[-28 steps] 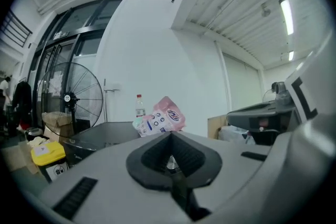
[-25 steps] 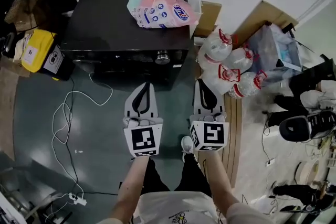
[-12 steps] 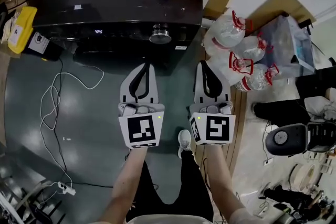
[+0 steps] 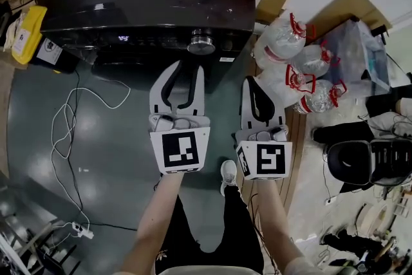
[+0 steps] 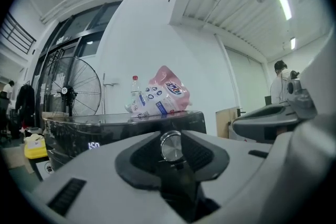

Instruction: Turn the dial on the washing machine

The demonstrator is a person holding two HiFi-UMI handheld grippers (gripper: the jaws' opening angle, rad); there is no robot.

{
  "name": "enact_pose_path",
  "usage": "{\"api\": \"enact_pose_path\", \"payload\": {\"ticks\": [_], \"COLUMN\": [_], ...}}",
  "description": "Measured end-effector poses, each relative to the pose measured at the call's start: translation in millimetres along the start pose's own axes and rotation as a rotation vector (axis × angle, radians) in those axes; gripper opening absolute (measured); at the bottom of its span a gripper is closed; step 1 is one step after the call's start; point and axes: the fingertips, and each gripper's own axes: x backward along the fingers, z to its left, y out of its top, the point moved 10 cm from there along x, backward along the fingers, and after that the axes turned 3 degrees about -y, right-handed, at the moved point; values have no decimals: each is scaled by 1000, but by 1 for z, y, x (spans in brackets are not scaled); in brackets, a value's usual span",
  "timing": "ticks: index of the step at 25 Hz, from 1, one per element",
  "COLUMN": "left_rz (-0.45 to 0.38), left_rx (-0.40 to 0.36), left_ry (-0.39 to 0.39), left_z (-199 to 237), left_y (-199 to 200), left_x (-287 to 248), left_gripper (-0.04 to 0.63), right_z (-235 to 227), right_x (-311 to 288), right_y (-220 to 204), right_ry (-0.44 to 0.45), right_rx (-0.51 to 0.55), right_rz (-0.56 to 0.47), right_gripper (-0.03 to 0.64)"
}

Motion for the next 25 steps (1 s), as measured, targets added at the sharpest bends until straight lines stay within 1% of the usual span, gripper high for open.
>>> {"api": "enact_pose_path", "payload": {"ticks": [4, 7, 10, 14, 19, 25], "left_rz": [-2, 23, 46, 63, 86, 95], "left_rx": [11, -1, -29, -39, -102, -90], "left_ry": [-24, -36, -22, 10, 59, 79], "left_z": [-3, -9, -14, -15, -18, -17], "left_y": [1, -6, -15, -21, -23, -25], "left_x": [-20, -33, -44, -54, -54, -61], "left_gripper": [240, 281, 281, 282, 284, 291], "right_z": [-5, -10, -16, -22, -26, -28], "right_x": [1, 4, 8, 9, 7, 4], "right_y": [-7, -14, -21, -29, -33, -39], "right_ry": [-17, -35, -46, -49, -52, -49], "right_rx": [-9, -22, -31, -29, -36, -39], "right_rz": [13, 28, 45, 61, 69, 86], "right_gripper": [3, 3, 3, 3, 3, 3]}}
